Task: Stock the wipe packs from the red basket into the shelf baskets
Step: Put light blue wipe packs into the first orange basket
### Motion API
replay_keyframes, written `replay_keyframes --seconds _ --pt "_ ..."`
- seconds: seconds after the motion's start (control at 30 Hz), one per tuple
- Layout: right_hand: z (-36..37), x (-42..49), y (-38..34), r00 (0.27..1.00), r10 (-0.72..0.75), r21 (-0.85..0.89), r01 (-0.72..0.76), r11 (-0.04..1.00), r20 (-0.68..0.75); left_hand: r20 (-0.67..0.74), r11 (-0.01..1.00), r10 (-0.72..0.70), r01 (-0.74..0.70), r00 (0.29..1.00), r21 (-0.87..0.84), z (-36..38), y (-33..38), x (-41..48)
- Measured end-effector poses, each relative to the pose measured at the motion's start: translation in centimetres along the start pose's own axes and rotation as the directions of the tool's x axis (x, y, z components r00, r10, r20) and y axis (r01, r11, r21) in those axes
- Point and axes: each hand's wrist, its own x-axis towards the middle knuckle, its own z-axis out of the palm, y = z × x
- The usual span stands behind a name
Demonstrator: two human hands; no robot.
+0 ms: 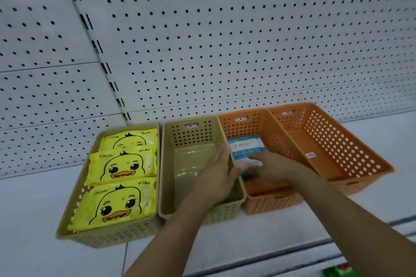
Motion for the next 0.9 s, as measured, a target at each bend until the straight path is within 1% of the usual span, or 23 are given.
replay_keyframes --seconds 0.07,0.1,0.13,0.17,0.2,0.27,0.33,0.43,0.5,0.6,0.7,0.77,0.83,0.9 --pt "0.4 -2.8 -0.3 0.987 -0.016 0.088 0.030 0.996 -0.161 0.000 0.979 0.067 -0.065 0.998 0.195 0.0 -0.4 -1.3" --pt "0.9 -4.5 -0.5 0.969 -0.032 0.070 0.051 0.996 -0.247 0.001 0.956 0.107 -0.103 0.994 0.275 -0.1 -0.3 -2.5" --pt "1.8 -5.9 -0.6 0.947 -0.056 0.012 0.063 0.998 -0.317 0.003 0.931 0.146 -0.138 0.989 0.339 -0.2 -0.4 -3.6" --pt "3.0 -7.2 -0.6 0.914 -0.113 -0.065 0.095 0.993 -0.389 0.004 0.904 0.184 -0.171 0.983 0.391 -0.3 -0.2 -5.0" --pt "4.4 -8.2 -0.5 0.866 -0.185 -0.135 0.137 0.981 -0.465 -0.004 0.882 0.224 -0.201 0.975 0.427 -0.4 -0.1 -6.1" --pt "7.4 -10.0 -0.2 0.748 -0.287 -0.210 0.198 0.957 -0.599 -0.042 0.870 0.275 -0.230 0.961 0.436 -0.4 -0.5 -8.3" --pt "10.2 -11.3 0.5 0.704 -0.302 -0.178 0.247 0.953 -0.643 -0.102 0.869 0.304 -0.231 0.947 0.438 0.2 -1.4 -10.5" --pt "14.1 -13.7 0.8 0.686 -0.284 -0.069 0.323 0.944 -0.671 -0.204 0.858 0.343 -0.218 0.917 0.465 1.3 -2.9 -14.5" --pt "16.6 -15.8 0.7 0.691 -0.251 0.010 0.351 0.936 -0.678 -0.237 0.885 0.337 -0.220 0.911 0.410 1.8 -3.6 -17.6" --pt "20.6 -19.8 0.2 0.692 -0.233 0.075 0.384 0.920 -0.683 -0.225 0.935 0.244 -0.168 0.943 0.312 2.3 -4.5 -23.2" --pt "24.7 -23.7 -0.7 0.703 -0.224 0.111 0.396 0.912 -0.675 -0.226 0.959 0.157 -0.094 0.961 0.268 2.8 -5.9 -29.7" --pt "27.6 -26.2 -1.6 0.735 -0.222 0.126 0.385 0.914 -0.641 -0.239 0.961 0.064 0.004 0.969 0.275 3.1 -7.3 -34.0" --pt "30.5 -28.2 -2.6 0.795 -0.225 0.131 0.355 0.926 -0.564 -0.257 0.955 -0.046 0.118 0.965 0.272 3.4 -9.0 -38.1" --pt "33.2 -29.9 -3.8 0.845 -0.242 0.119 0.335 0.935 -0.476 -0.262 0.949 -0.127 0.194 0.957 0.248 3.4 -11.1 -42.2"
